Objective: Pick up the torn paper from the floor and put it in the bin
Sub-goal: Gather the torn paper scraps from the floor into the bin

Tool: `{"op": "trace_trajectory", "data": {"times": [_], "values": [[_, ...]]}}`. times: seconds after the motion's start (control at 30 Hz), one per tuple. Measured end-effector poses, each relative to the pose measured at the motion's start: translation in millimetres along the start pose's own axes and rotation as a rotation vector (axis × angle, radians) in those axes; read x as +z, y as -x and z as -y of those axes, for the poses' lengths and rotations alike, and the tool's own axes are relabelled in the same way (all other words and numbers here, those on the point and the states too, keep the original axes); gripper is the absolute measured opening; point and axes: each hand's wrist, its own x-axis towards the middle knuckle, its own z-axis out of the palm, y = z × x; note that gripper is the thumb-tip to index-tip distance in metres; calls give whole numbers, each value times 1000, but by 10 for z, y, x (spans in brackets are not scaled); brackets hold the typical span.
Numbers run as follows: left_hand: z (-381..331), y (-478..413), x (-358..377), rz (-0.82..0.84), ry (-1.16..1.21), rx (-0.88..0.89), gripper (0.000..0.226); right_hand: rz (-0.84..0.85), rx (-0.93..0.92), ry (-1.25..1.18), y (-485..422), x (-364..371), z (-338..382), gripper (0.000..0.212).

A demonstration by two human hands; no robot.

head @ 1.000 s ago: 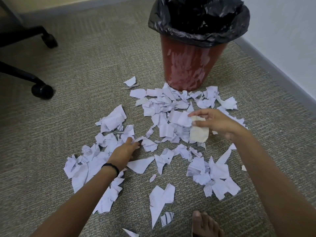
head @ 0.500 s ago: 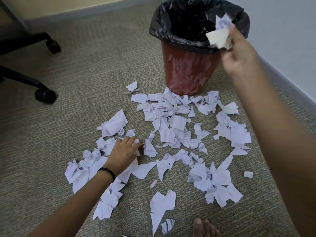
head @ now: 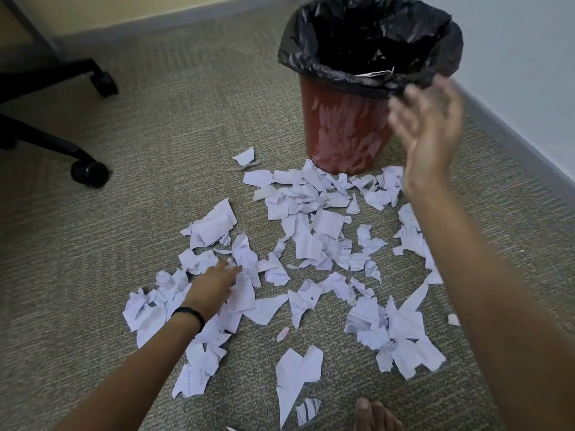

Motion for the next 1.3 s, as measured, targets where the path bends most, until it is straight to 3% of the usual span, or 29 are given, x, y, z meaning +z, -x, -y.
{"op": "trace_trajectory", "data": {"times": [0.1, 0.2, 0.27, 0.33, 0.43, 0.5, 0.6, 0.73, 0.97, 1.13, 1.2, 1.3], "values": [[43, 1, -27, -109, 119, 11, 35, -54, 222, 333, 284, -366, -520, 30], [27, -19, -75, -159, 143, -17, 36, 235, 441, 791, 577, -707, -1060, 52], [-16, -39, -129, -195, 186, -49, 37, 569, 437, 1023, 788, -838, -1280, 72], [-59, -75, -203, -201, 218, -49, 37, 797, 345, 1185, 931, -873, -1418, 81], [-133, -101, -427, -231, 334, -47, 33, 974, 187, 1440, 1013, -768, -1516, 86], [-217, -109, -671, -357, 516, -61, 28, 1049, 163, 1562, 1044, -650, -1532, 86], [-376, -164, -1136, -539, 764, -78, 6, 1099, 180, 1656, 1147, -560, -1582, 74], [-583, -397, -1733, -563, 1128, -6, 23, 1106, 106, 1753, 1205, -599, -1598, 57], [-1221, -687, -2593, -495, 1239, 209, 16, 1036, 44, 1755, 1151, -794, -1530, 57], [-1597, -1070, -3032, -483, 1380, 199, 5, 1024, 53, 1707, 1151, -920, -1526, 45], [-1688, -1260, -3172, -400, 1504, 169, 24, 1016, 54, 1698, 1152, -964, -1533, 43], [-1688, -1444, -3255, -280, 1597, 181, 77, 986, 75, 1653, 1156, -1027, -1539, 45]]}}
